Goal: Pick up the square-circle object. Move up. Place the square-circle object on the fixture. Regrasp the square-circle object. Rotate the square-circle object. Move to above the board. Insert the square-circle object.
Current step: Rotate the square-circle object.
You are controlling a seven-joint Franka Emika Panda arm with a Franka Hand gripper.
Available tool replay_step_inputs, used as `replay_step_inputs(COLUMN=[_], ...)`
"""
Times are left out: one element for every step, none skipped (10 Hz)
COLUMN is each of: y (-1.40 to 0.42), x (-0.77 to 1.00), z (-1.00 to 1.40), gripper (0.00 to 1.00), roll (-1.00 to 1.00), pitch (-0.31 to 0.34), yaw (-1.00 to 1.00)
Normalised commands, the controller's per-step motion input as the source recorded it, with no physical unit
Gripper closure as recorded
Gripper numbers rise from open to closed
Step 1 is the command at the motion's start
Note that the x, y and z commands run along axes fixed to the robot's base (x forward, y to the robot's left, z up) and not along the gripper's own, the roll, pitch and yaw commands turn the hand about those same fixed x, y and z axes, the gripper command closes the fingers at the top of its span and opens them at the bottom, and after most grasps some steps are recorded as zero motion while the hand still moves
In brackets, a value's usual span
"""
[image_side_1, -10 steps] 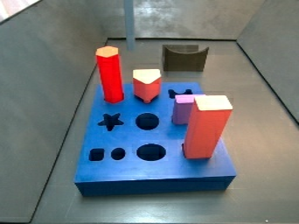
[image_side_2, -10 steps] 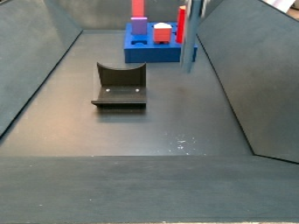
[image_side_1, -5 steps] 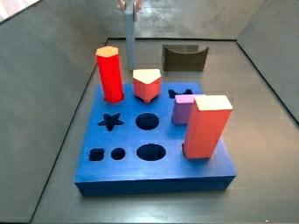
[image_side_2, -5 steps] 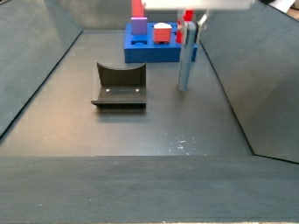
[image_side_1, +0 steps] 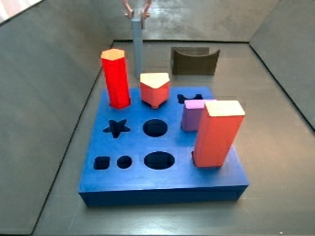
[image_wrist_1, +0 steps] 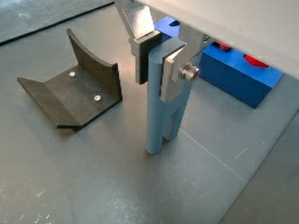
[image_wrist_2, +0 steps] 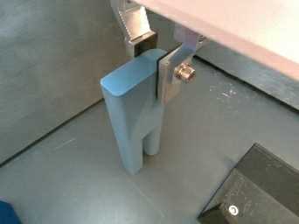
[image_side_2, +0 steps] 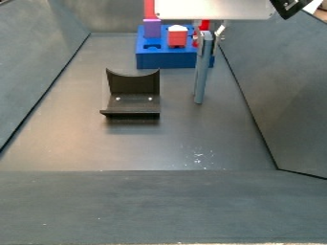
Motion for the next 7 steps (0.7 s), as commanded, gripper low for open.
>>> replay_step_inputs(y=[0.0,0.0,0.0,0.0,0.0,0.0,0.0], x=[0.01,0.01,0.01,0.01,0.01,0.01,0.0], z=[-0.31,-0.31,-0.31,-0.31,-0.31,-0.31,0.0], gripper=[1.0,1.0,1.0,1.0,1.0,1.0,0.0], roll=[0.05,0.05,0.05,0.05,0.05,0.05,0.05], pitch=[-0.011,-0.011,-0.01,-0.01,-0.01,-0.01,-0.01], yaw=[-0.04,-0.04,-0.04,-0.04,-0.04,-0.04,-0.04])
